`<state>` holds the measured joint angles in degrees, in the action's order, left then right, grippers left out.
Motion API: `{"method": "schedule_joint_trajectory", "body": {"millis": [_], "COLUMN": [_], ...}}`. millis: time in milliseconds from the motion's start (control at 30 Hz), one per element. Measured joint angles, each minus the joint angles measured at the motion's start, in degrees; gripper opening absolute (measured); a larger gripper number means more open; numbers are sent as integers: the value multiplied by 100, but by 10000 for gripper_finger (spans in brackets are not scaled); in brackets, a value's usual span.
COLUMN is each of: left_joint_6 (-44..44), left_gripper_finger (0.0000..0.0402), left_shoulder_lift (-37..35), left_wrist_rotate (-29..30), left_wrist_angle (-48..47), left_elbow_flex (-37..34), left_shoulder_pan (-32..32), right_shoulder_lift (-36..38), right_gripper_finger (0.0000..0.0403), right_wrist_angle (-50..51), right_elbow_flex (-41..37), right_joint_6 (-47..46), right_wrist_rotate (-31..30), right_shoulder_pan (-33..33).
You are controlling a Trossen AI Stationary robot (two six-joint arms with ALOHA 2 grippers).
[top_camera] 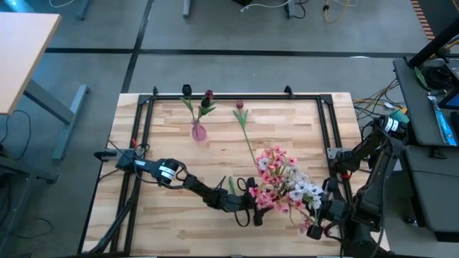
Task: Sort flowers into vase by color
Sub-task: Put the white flowers into the red vase
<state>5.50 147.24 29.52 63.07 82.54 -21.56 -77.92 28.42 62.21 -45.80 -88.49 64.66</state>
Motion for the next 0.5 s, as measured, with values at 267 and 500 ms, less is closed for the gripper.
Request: {"method": "schedule_joint_trajectory", "body": {"millis": [267, 500], "left_joint_6": [-3, -8], "left_gripper_finger": [274, 274], "left_shoulder_lift": [0, 0], "left_wrist_rotate": [-4, -4], "left_wrist_angle": [0, 0], "left_elbow_flex": [-2, -2], "left_shoulder_pan": [0, -7], "right_shoulder_lift": [-230, -245], "right_gripper_finger": [12, 12], "right_wrist_angle": [8, -4], "right_elbow_flex": [-26, -26], "right_joint_6": [214, 34], "right_wrist_rotate": [-48, 212], "right_shoulder_pan": [-42, -185]}}
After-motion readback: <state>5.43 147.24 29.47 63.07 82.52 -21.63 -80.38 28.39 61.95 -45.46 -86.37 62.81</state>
